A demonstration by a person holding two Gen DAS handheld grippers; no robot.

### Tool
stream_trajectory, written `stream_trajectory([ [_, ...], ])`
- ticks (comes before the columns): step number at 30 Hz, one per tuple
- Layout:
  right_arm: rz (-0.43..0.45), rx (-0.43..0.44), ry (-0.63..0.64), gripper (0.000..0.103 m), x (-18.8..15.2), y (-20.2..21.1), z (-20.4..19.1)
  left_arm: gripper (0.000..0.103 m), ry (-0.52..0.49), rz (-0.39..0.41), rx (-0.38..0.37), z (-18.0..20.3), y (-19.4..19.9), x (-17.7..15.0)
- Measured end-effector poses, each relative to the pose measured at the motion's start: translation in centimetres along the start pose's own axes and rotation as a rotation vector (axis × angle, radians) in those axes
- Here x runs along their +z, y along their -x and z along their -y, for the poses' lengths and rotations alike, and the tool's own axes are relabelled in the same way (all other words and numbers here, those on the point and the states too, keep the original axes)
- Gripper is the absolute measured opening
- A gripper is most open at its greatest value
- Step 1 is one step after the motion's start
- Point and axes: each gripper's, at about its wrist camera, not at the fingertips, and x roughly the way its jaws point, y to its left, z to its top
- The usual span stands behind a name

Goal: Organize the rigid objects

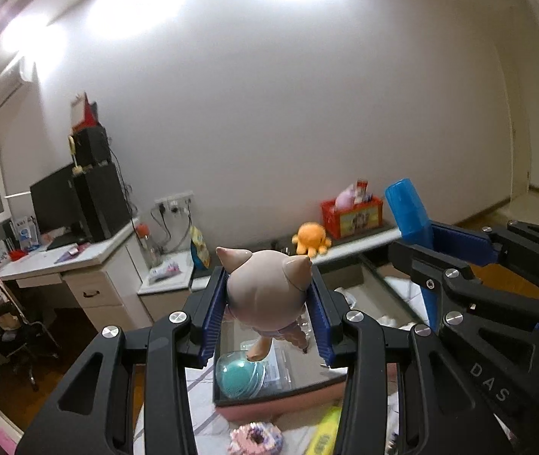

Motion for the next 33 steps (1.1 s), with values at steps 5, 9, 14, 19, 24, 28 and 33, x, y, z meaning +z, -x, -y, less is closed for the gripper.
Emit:
stream_trajectory([
  [5,-0.121,-0.030,-0.025,0.027,-1.8,-6.2,1.7,0.041,0.005,-0.122,-0.045,0.7,-7.4,-1.6],
  [9,-0.233,-0.017,-0.033,0.027,-4.5,-10.4,2.8,0.041,0.005,-0.221,-0.068,1.5,-11.9,-4.0],
  [14,-0.334,0.025,-0.054,0.027,-6.8,-13.3,3.7,0.043,0.005,-0.266,-0.044,2.1,-14.1,-5.8],
  [19,-0.357,0.042,-0.103,0.028,-7.1,-14.3,4.7,0.064,-0.010,-0.255,0.003,1.8,-14.0,-5.5],
  [24,-0.320,0.005,-0.150,0.064,-6.0,-13.1,5.9,0.083,0.053,-0.220,0.032,-0.4,-12.0,-4.5],
  [28,-0.259,0.012,-0.188,0.085,-4.7,-9.7,6.5,0.103,0.103,-0.156,0.041,-2.0,-8.4,-3.6],
  [33,-0.189,0.039,-0.164,0.085,-2.9,-4.5,5.1,0.103,0.132,-0.084,0.019,-2.8,-2.1,-3.1],
])
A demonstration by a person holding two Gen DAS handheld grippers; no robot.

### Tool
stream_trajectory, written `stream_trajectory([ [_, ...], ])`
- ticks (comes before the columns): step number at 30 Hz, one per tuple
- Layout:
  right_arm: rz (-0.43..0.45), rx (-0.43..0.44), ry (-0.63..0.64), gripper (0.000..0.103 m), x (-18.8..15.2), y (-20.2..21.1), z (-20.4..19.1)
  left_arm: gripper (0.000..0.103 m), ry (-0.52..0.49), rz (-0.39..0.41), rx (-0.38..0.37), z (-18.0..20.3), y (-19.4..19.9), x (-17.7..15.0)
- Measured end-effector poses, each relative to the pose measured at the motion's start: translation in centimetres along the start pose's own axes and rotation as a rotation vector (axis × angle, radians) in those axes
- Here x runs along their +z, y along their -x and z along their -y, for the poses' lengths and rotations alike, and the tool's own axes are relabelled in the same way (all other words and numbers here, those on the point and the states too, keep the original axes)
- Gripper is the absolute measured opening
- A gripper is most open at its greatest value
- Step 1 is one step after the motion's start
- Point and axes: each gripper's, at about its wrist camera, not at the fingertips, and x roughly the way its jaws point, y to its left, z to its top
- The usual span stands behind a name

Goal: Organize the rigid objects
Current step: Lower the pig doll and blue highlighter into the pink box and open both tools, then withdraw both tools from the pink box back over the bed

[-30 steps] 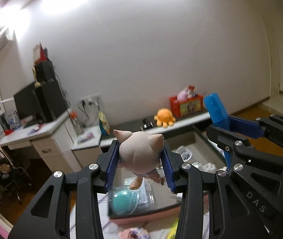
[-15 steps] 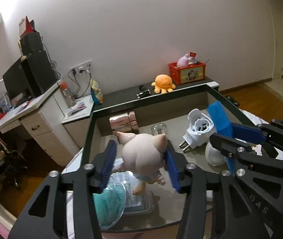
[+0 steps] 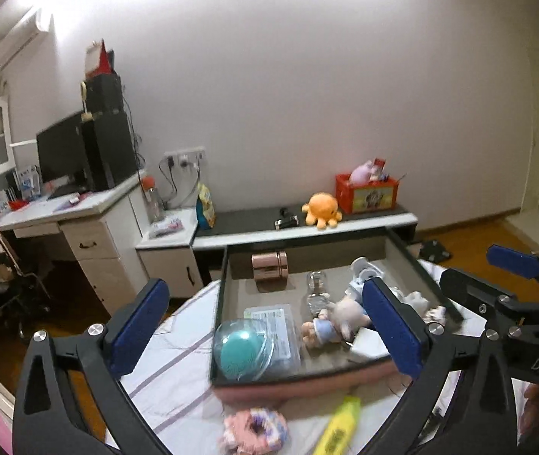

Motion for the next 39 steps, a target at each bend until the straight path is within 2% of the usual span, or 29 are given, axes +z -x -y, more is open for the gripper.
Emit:
stream_trajectory([
  [3,0.046,0.019,0.023,0.087,-0.2,3.5,-1.4,0.103,-0.007,0.040,0.013,-0.3,4.2,-0.8],
  [4,0.060,0.020,0.033,0.092,-0.3,4.5,-1.9,0.103,-0.005,0.048,0.018,-0.3,5.3,-1.0],
  [5,0.075,0.021,0.044,0.103,-0.6,5.8,-2.5,0.103,-0.005,0.061,0.021,-0.5,6.7,-1.3],
  [13,0.197,-0.001,0.103,0.103,-3.3,14.6,-6.8,0.103,0.061,0.189,0.051,-1.7,16.7,-3.3],
  [17,0.239,-0.024,0.120,0.103,-4.9,17.8,-8.1,0.103,0.059,0.226,0.049,-1.6,19.6,-4.2],
  [23,0.274,-0.080,0.123,0.103,-6.7,20.6,-8.9,0.103,0.032,0.237,0.055,-0.8,21.8,-5.2],
  [29,0.286,-0.088,0.114,0.103,-7.6,22.1,-8.8,0.103,0.006,0.268,0.078,-0.2,23.4,-5.7],
  [39,0.271,-0.096,0.106,0.103,-8.5,22.2,-8.2,0.103,-0.012,0.230,0.088,0.4,22.7,-6.5],
])
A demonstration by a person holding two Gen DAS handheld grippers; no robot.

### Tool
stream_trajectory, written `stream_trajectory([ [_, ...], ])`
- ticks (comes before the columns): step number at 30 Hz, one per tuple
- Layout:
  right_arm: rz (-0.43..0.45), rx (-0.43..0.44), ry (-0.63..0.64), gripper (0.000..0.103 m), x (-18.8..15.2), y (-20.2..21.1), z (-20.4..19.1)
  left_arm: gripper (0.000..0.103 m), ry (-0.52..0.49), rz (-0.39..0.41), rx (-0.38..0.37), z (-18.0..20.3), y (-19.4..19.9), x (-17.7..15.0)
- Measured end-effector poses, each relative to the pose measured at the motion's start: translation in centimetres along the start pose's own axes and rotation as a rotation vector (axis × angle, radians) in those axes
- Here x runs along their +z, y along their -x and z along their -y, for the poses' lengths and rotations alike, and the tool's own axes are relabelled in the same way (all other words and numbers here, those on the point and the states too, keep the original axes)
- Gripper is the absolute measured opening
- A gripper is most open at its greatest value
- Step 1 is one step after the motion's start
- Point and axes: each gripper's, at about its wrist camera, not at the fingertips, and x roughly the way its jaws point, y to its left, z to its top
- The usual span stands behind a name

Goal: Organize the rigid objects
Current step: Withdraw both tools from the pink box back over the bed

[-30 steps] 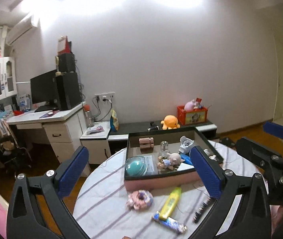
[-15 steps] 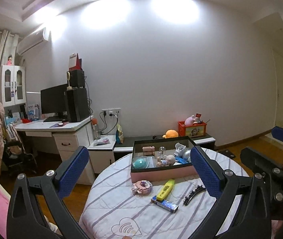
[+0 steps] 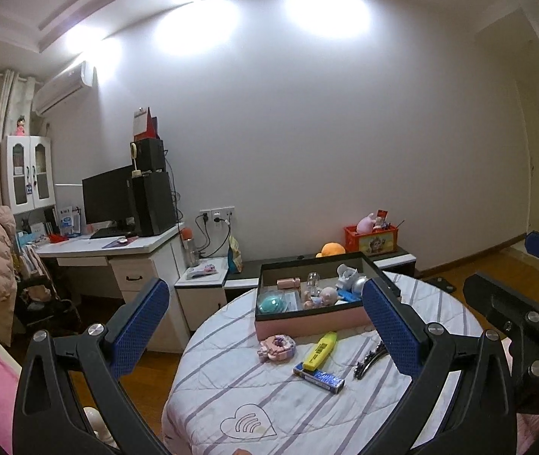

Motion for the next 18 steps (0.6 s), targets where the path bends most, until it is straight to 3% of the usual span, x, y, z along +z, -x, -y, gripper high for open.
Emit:
stream_trajectory([
  [8,-0.049,0.003,-0.018,0.103,-1.2,-1.7,0.6,0.103,-0.003,-0.071,-0.017,0.3,-2.4,-2.0],
  [18,-0.239,0.015,-0.038,0.103,-5.5,-7.9,0.7,0.103,0.048,-0.331,-0.097,0.0,-9.2,-7.9],
])
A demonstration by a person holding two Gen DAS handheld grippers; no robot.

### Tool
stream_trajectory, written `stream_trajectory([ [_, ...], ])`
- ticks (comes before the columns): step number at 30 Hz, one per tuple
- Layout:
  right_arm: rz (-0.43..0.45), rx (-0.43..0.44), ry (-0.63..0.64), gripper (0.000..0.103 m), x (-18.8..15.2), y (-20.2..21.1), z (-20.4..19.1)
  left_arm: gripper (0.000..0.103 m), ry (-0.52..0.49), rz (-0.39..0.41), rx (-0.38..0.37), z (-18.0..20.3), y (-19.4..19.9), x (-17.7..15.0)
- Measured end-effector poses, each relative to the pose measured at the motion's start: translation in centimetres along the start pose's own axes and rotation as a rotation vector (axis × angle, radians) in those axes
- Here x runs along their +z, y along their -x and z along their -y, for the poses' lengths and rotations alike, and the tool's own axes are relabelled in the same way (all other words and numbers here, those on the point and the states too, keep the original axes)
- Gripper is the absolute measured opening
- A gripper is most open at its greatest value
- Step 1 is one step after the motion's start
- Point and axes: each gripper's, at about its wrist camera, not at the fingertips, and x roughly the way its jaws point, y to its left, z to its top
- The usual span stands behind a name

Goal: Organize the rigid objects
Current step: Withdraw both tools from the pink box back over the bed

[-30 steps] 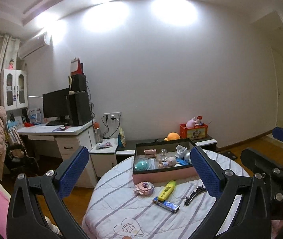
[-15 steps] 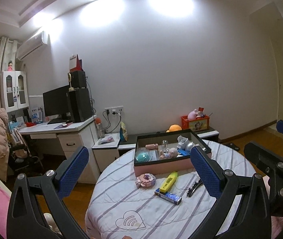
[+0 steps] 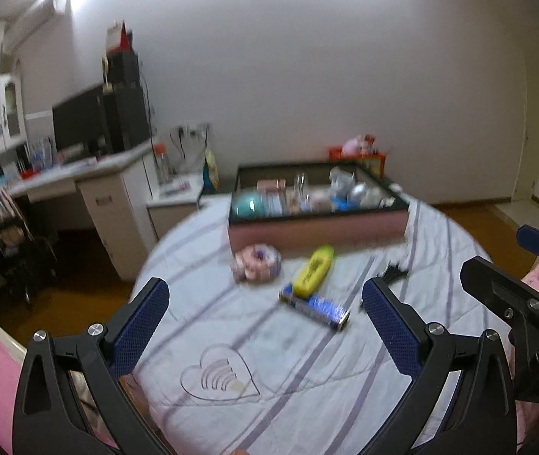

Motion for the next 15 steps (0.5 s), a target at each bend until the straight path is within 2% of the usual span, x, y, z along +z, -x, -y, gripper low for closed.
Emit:
stream_trajectory([
  [8,-0.146,-0.011,-0.039,0.103,-2.5,-5.7,0.6,0.103,0.037,-0.130,-0.001,-1.7,-4.7,-2.1],
  [15,-0.291,-0.055,-0.115,0.103,-3.4,-11.6,2.2,0.103,0.038,-0.176,0.003,-2.4,-7.0,-2.6],
])
